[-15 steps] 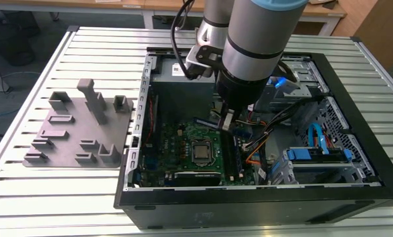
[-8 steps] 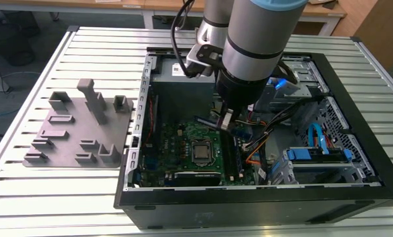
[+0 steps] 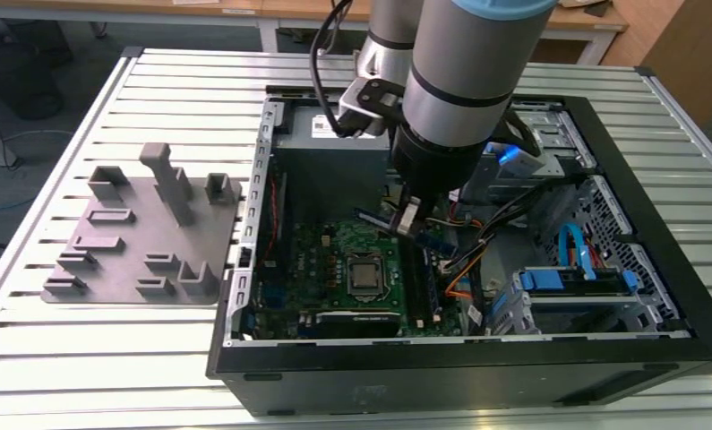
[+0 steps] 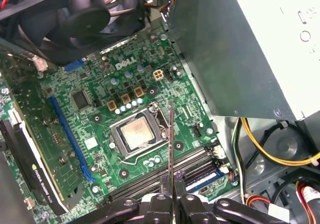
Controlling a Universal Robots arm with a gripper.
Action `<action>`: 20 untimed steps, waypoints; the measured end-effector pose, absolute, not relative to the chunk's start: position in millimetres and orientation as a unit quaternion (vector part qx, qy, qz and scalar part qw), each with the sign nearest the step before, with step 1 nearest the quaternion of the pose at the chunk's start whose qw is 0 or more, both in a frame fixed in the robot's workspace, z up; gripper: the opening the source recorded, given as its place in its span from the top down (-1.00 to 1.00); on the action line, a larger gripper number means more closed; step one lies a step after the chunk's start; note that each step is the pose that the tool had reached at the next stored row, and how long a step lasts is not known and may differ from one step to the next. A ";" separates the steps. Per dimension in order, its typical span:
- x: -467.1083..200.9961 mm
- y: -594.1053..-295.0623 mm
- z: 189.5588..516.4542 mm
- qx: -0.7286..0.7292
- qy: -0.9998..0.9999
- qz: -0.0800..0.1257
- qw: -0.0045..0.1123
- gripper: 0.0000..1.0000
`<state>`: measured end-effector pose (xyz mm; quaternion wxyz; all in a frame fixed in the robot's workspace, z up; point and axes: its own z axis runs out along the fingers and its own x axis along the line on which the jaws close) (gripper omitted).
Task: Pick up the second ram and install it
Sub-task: 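Insert the second ram into the second slot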
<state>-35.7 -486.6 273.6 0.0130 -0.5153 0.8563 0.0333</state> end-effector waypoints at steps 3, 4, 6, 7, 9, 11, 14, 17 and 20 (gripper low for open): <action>-35.7 -486.6 273.6 -0.507 0.861 0.033 0.013 0.73; -35.7 -486.6 273.5 -0.504 0.863 0.033 0.013 0.73; -35.7 -486.6 273.5 -0.499 0.866 0.033 0.014 0.73; -35.7 -486.6 273.5 -0.496 0.868 0.033 0.014 0.73; -35.7 -486.6 273.5 -0.490 0.871 0.033 0.014 0.73; -35.7 -486.6 273.5 -0.484 0.874 0.033 0.014 0.73; -35.7 -486.6 273.5 -0.476 0.879 0.033 0.014 0.73; -35.7 -486.6 273.4 -0.469 0.883 0.033 0.015 0.73; -35.7 -486.6 273.4 -0.461 0.887 0.032 0.015 0.73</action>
